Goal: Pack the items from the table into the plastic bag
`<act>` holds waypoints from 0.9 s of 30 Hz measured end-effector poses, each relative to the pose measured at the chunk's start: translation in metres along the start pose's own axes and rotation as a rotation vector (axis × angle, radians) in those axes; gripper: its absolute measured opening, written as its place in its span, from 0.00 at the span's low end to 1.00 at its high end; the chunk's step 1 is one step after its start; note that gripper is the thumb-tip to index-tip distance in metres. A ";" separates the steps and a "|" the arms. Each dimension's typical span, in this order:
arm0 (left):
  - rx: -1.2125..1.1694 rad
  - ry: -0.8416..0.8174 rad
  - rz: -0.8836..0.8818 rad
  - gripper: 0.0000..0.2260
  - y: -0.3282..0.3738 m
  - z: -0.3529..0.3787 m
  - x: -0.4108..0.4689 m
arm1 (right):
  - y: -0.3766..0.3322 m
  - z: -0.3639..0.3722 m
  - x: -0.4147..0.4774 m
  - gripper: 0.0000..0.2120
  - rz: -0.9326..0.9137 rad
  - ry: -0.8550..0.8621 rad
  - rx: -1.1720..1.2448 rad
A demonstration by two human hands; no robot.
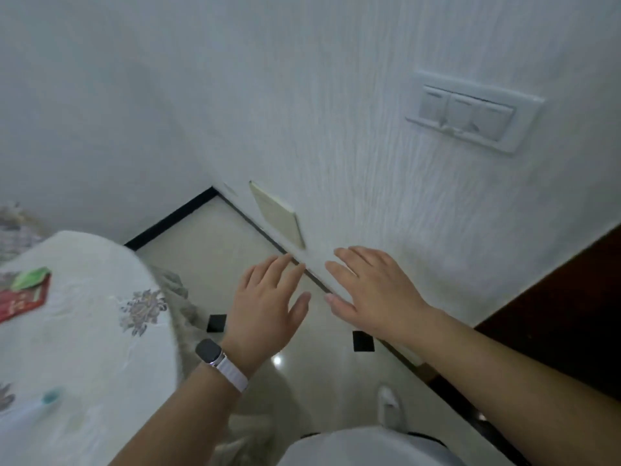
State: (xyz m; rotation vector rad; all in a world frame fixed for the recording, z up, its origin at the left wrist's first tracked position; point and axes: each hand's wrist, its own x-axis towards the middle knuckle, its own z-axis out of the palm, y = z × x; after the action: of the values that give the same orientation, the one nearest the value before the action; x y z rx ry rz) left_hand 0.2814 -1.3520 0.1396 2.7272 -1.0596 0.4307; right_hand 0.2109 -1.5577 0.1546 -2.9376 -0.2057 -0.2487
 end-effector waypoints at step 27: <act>0.139 0.078 -0.776 0.22 -0.329 0.006 0.055 | -0.134 0.088 0.439 0.27 -0.657 -0.111 0.001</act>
State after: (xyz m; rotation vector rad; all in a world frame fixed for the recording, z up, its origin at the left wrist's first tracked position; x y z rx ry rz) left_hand 0.5452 -1.1486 0.1302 2.9200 0.0928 0.4691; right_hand 0.6325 -1.3567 0.1711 -2.7814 -1.1818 -0.1671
